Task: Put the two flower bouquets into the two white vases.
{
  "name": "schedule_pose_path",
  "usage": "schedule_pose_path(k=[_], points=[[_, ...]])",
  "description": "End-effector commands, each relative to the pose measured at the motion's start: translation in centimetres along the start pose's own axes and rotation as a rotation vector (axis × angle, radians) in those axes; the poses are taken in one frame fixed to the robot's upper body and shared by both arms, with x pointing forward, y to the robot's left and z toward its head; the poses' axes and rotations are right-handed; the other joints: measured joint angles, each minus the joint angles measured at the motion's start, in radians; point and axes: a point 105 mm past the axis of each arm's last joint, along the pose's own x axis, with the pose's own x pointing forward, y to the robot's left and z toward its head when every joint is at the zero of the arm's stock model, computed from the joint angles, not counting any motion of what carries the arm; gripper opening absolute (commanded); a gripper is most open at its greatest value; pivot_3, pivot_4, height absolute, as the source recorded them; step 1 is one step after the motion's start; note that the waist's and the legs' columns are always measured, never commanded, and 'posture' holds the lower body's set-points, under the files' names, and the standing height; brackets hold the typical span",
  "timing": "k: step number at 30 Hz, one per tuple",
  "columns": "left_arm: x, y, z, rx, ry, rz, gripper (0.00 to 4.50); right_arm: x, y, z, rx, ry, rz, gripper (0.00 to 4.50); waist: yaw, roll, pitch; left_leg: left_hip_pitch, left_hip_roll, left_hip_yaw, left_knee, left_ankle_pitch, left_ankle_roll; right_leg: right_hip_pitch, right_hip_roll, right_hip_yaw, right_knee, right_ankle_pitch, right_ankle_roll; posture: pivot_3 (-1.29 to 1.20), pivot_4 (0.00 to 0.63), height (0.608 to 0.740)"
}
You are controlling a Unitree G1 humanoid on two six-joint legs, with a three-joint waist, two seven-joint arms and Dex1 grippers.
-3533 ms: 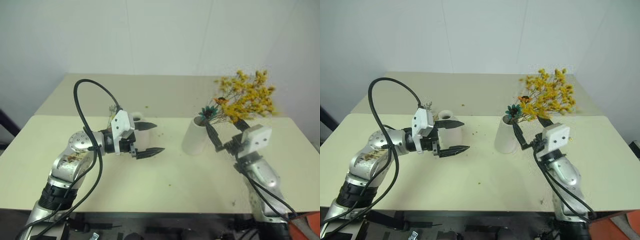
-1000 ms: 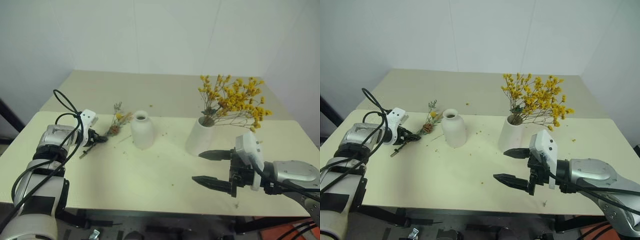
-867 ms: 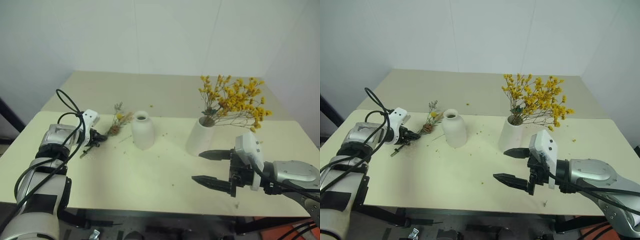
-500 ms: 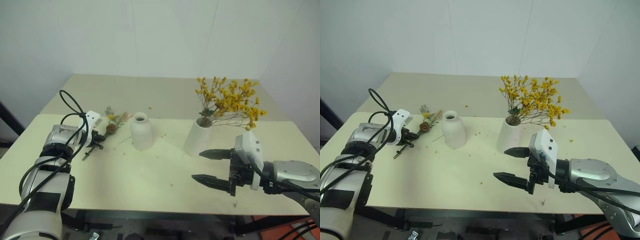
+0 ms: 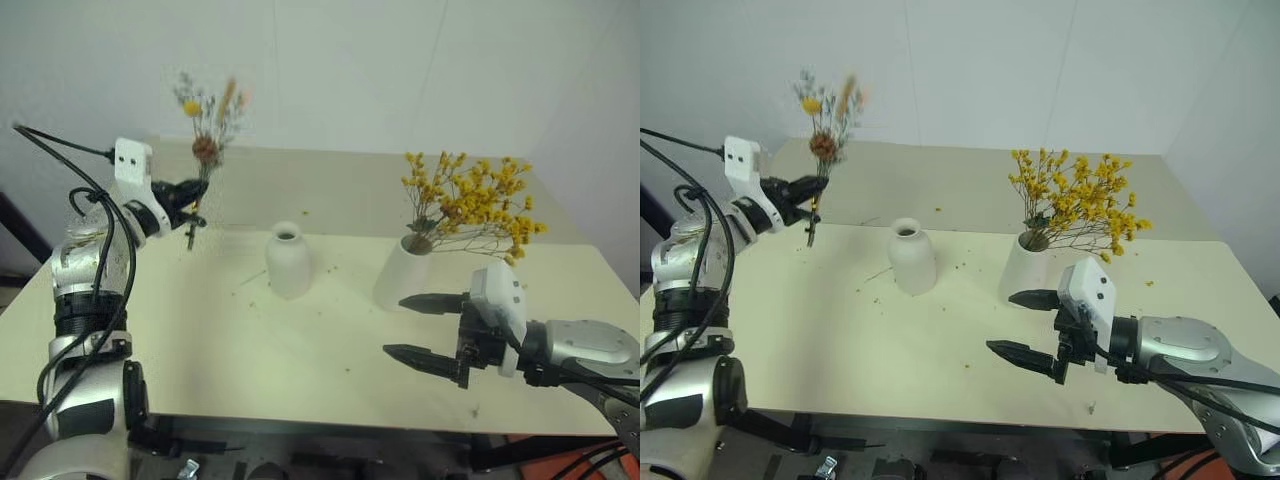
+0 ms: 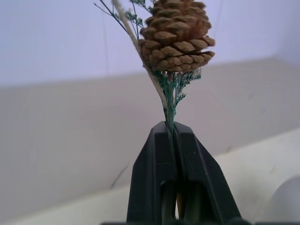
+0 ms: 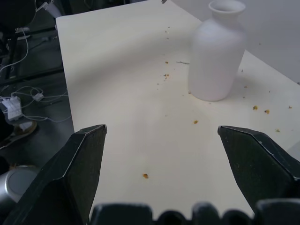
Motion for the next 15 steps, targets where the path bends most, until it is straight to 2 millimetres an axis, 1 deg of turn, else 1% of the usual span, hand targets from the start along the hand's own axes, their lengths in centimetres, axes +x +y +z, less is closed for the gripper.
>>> schedule_pose_path(k=[1, 4, 6, 8, 10, 13, 15], points=[[-0.3, -0.2, 5.2, 0.031, -0.273, -0.012, 0.02, 0.0, 0.2, 0.8, -0.060, -0.044, -0.015, 4.50, -0.003, 0.000, 0.000, 0.001, 0.000, 0.000, 0.000, 0.000, 0.000, 0.000, 0.000, 0.000, 0.000, 0.000, 0.000, 0.00, 0.150, 0.740], [0.1, -0.4, 6.2, -0.054, -0.361, -0.038, 0.02, 0.1, 0.4, 0.7, -0.065, -0.058, -0.032, 4.50, -0.005, 0.000, 0.000, 0.001, 0.000, 0.000, 0.000, 0.000, 0.000, 0.001, 0.001, 0.000, 0.000, 0.000, 0.000, 0.00, 0.150, 0.740], [-0.3, -0.5, 6.6, -0.138, -0.502, -0.075, 0.02, 0.1, 0.6, 0.7, -0.065, -0.068, -0.045, 4.50, -0.005, 0.000, 0.000, 0.001, 0.000, 0.000, 0.000, 0.000, 0.000, 0.001, 0.001, 0.000, 0.000, 0.000, 0.000, 0.00, 0.150, 0.740], [-0.5, -1.1, 6.2, -0.240, -0.572, -0.182, 0.02, 0.1, 0.8, 0.6, -0.066, -0.075, -0.059, 4.50, -0.005, 0.000, 0.000, 0.002, 0.000, 0.000, 0.000, 0.000, 0.000, 0.002, 0.000, 0.000, 0.000, 0.000, 0.000, 0.00, 0.150, 0.740], [0.0, -2.1, 5.5, -0.287, -0.564, -0.266, 0.02, 0.0, 0.9, 0.5, -0.066, -0.078, -0.076, 4.50, -0.005, 0.000, 0.000, 0.002, 0.000, 0.000, 0.000, 0.000, 0.000, 0.002, 0.001, 0.000, 0.000, 0.000, 0.000, 0.00, 0.150, 0.740], [1.0, -3.5, 3.9, -0.268, -0.483, -0.345, 0.02, 0.0, 1.1, 0.5, -0.070, -0.081, -0.095, 4.50, -0.006, 0.000, 0.000, 0.002, 0.000, 0.000, 0.000, 0.000, 0.000, 0.002, 0.001, 0.000, 0.000, 0.000, 0.000, 0.00, 0.150, 0.740], [1.2, -3.9, 3.2, -0.302, -0.478, -0.385, 0.02, 0.0, 1.1, 0.4, -0.074, -0.081, -0.104, 4.50, -0.006, 0.000, 0.000, 0.002, -0.001, 0.000, 0.000, 0.000, 0.000, 0.002, 0.001, 0.000, 0.000, 0.000, 0.000, 0.00, 0.150, 0.740]])
